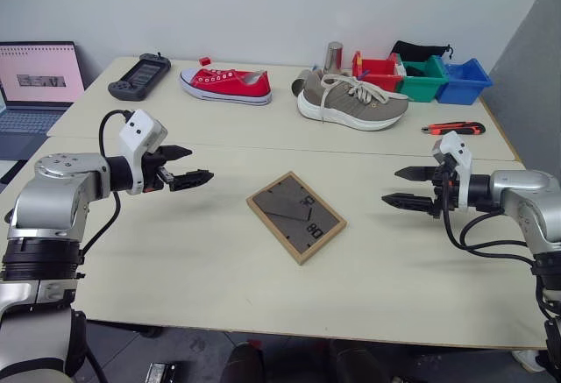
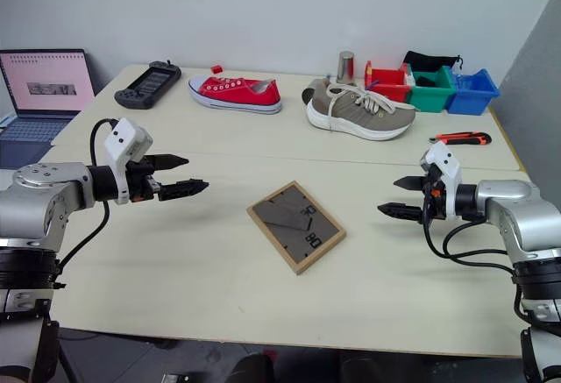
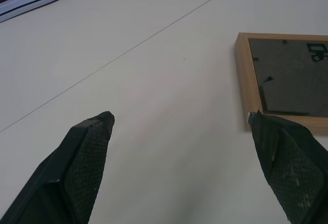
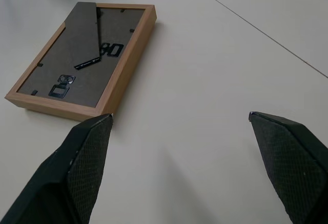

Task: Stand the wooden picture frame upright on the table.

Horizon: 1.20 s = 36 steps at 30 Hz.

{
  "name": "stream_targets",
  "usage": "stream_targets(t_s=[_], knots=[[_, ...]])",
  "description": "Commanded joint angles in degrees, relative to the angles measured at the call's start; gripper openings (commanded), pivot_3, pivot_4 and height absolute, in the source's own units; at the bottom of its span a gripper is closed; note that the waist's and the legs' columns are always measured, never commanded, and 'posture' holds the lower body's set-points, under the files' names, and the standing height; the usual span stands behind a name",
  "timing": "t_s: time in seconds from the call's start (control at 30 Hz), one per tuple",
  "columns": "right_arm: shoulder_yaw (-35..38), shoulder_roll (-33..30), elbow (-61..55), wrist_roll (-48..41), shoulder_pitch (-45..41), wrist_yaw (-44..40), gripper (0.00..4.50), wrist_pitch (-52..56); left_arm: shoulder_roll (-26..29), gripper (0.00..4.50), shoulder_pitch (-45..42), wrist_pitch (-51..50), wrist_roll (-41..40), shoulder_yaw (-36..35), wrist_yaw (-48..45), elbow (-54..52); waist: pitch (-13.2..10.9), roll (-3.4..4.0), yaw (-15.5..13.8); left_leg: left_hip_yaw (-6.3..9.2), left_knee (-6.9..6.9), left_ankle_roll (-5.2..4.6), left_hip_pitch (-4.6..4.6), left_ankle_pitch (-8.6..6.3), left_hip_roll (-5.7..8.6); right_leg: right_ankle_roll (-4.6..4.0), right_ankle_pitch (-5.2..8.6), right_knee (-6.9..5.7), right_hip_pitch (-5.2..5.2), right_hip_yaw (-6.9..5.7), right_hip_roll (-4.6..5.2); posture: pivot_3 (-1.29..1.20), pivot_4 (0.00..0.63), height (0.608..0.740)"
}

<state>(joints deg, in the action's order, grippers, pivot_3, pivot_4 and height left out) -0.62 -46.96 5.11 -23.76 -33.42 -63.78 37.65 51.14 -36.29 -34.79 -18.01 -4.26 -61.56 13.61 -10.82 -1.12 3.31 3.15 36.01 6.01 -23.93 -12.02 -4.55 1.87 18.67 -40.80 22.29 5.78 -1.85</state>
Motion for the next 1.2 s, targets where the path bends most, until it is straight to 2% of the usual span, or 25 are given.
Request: stream_targets(t_s=[0.03, 0.1, 0.17, 0.27, 0.33, 0.43, 0.6, 0.7, 0.8, 1.2], knots=[[0.4, 0.6, 0.0, -0.2, -2.3, -0.7, 4.49, -1.2, 1.3, 4.5, 0.1, -1.4, -1.2, -1.8, 0.0, -2.0, 0.0, 0.0, 0.0, 0.0, 0.0, 0.0, 0.0, 0.0, 0.0, 0.0, 0.0, 0.0, 0.0, 0.0, 0.0, 0.0, 0.15, 0.74], [0.3, 1.1, 0.1, -0.2, -2.5, -0.6, 4.31, -1.2, 1.4, 4.5, 0.3, -2.3, -1.6, -2.2, -0.1, -2.3, 0.0, 0.0, 0.0, 0.0, 0.0, 0.0, 0.0, 0.0, 0.0, 0.0, 0.0, 0.0, 0.0, 0.0, 0.0, 0.0, 0.15, 0.74], [0.0, 1.3, 0.0, -0.3, -2.6, -0.9, 4.07, -1.1, 1.4, 4.11, 0.9, -2.9, -2.1, -2.5, -0.6, -3.0, 0.0, 0.0, 0.0, 0.0, 0.0, 0.0, 0.0, 0.0, 0.0, 0.0, 0.0, -0.01, 0.0, -0.01, 0.0, 0.0, 0.15, 0.74], [-0.8, 1.3, -0.3, 0.2, -2.3, -1.7, 3.33, -1.8, 1.7, 3.55, 2.6, -2.7, -2.7, -3.0, -1.1, -4.7, 0.0, 0.0, 0.0, 0.0, 0.0, 0.0, -0.01, 0.0, 0.0, 0.0, 0.0, 0.0, 0.0, 0.0, 0.0, 0.0, 0.15, 0.74], [-1.2, 1.6, 0.2, 0.5, -2.6, -1.8, 2.68, -2.1, 1.9, 2.92, 3.7, -3.3, -3.5, -3.4, -1.2, -5.8, 0.0, 0.0, 0.0, 0.01, 0.0, 0.0, 0.0, 0.0, 0.0, 0.0, 0.0, -0.01, 0.0, -0.01, 0.0, 0.0, 0.15, 0.74], [-1.9, 2.4, 1.0, 1.0, -3.3, -1.9, 2.03, -2.5, 1.5, 2.4, 5.4, -4.6, -4.8, -3.7, -1.0, -8.1, 0.0, 0.0, 0.0, 0.0, 0.01, 0.0, 0.01, 0.0, -0.01, 0.0, 0.0, -0.02, 0.0, 0.0, 0.0, 0.0, 0.15, 0.74], [-5.1, 7.5, 5.5, 4.1, -4.2, 0.0, 0.84, -6.4, -2.4, 1.31, 10.4, -6.3, -6.5, -2.9, 2.3, -13.9, 0.0, 0.0, 0.1, 0.0, 0.01, 0.0, 0.04, 0.0, -0.01, 0.0, 0.0, -0.05, -0.02, 0.01, 0.0, 0.0, 0.15, 0.74], [-6.0, 10.6, 9.8, 6.8, -5.5, 2.0, 0.06, -9.6, -6.9, 0.59, 12.6, -6.2, -6.0, -1.4, 6.0, -16.4, 0.0, 0.0, 0.0, 0.0, 0.04, 0.0, 0.03, 0.0, -0.01, 0.0, 0.0, -0.06, -0.01, 0.01, 0.0, 0.0, 0.15, 0.74], [-6.5, 11.9, 11.5, 8.2, -5.8, 2.4, 0.0, -11.3, -9.1, 0.02, 13.8, -6.0, -5.7, -0.1, 7.8, -18.1, 0.0, -0.01, -0.1, 0.0, 0.06, 0.0, 0.01, 0.0, 0.0, -0.01, -0.01, -0.05, -0.02, 0.01, 0.0, 0.0, 0.15, 0.74], [-10.7, 15.3, 4.3, 10.3, 1.1, 4.1, 0.0, -10.5, -14.7, 0.02, 13.4, -3.7, -2.8, 5.6, 11.5, -14.8, 0.0, 0.0, -0.1, 0.03, 0.05, 0.01, 0.05, 0.0, 0.0, -0.01, -0.01, -0.07, -0.05, -0.01, 0.0, 0.0, 0.15, 0.74]])
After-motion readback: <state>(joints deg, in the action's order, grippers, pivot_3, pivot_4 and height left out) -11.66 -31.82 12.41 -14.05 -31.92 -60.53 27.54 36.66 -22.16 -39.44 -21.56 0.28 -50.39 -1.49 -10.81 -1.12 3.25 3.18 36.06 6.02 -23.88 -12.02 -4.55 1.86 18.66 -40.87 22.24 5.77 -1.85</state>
